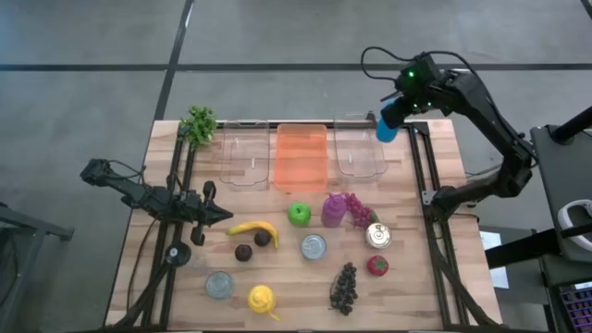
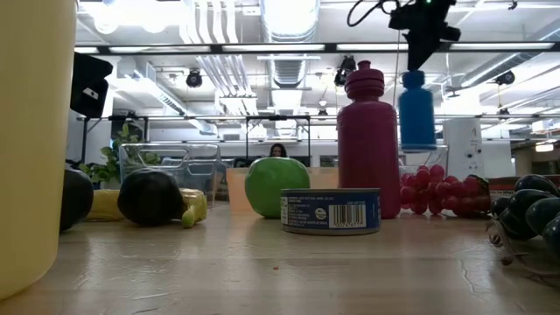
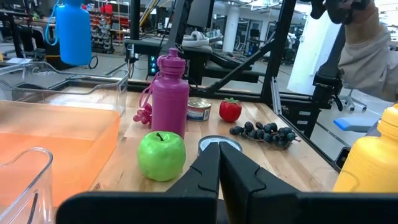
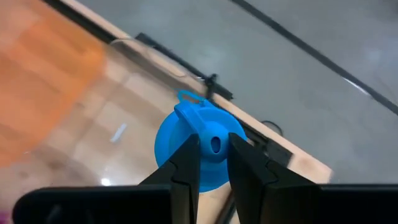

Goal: Pick & Place Food Item
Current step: Put the blue water bottle into the right transparent bin

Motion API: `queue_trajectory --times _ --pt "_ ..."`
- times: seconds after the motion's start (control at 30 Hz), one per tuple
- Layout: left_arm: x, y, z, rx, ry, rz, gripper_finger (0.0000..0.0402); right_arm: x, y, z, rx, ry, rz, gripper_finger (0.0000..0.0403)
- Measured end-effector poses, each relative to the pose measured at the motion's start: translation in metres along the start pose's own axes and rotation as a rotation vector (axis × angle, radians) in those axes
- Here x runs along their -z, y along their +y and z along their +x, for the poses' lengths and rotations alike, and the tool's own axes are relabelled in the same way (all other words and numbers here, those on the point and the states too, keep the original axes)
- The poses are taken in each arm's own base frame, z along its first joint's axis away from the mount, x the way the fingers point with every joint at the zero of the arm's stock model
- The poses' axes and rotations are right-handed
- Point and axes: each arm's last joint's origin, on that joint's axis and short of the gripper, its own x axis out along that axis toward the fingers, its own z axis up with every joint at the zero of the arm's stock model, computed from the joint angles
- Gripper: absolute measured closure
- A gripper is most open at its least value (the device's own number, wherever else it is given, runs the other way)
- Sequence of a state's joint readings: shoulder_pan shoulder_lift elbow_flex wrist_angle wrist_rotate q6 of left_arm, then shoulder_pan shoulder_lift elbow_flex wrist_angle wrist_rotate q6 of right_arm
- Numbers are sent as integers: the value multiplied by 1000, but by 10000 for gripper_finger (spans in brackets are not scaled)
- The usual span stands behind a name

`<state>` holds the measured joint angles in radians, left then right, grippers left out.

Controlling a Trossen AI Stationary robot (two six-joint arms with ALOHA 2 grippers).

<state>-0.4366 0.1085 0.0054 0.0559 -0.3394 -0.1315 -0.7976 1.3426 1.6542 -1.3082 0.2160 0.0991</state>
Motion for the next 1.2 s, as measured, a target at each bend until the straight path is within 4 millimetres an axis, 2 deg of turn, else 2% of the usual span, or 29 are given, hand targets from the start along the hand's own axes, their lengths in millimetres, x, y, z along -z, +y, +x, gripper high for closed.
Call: queue_trajectory --times 0.1,0.4,0.6,0.83,1.03,1.2 --pt "0 0 0 0 0 0 391 -7 3 1 -56 -5 -18 346" --pt "0 0 0 0 0 0 391 -21 5 2 -64 -34 -37 346" --pt "0 0 0 0 0 0 391 -29 13 22 -116 -26 -63 345" --pt "0 0 0 0 0 0 391 -38 31 49 -208 -6 -134 343" --pt "0 0 0 0 0 0 391 -41 41 65 -222 28 -187 342" --pt "0 0 0 0 0 0 391 -46 46 74 -228 -22 -201 342"
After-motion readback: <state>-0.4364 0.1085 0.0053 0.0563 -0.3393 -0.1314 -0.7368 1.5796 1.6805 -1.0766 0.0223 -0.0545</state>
